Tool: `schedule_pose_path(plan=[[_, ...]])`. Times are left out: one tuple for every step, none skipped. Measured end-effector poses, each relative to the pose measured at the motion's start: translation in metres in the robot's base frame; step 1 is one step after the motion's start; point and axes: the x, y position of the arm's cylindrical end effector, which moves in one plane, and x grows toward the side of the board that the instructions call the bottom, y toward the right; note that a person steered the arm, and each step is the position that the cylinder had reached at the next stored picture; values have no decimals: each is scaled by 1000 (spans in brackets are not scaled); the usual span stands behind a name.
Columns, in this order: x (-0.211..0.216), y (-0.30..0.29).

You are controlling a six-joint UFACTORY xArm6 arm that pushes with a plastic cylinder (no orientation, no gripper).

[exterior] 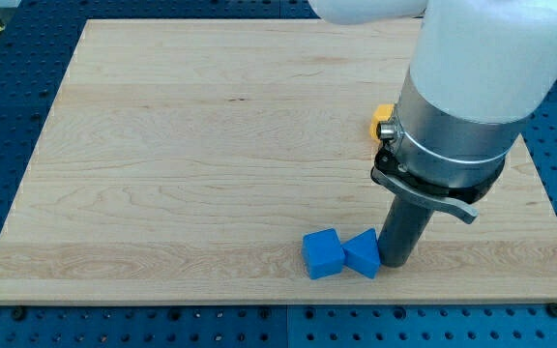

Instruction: Move your arm towards the yellow hexagon

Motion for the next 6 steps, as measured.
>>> schedule_pose_path(plan=[[-35, 0], [-70, -14], [-103, -38], [-147, -39], [-179, -39], [-209, -34]])
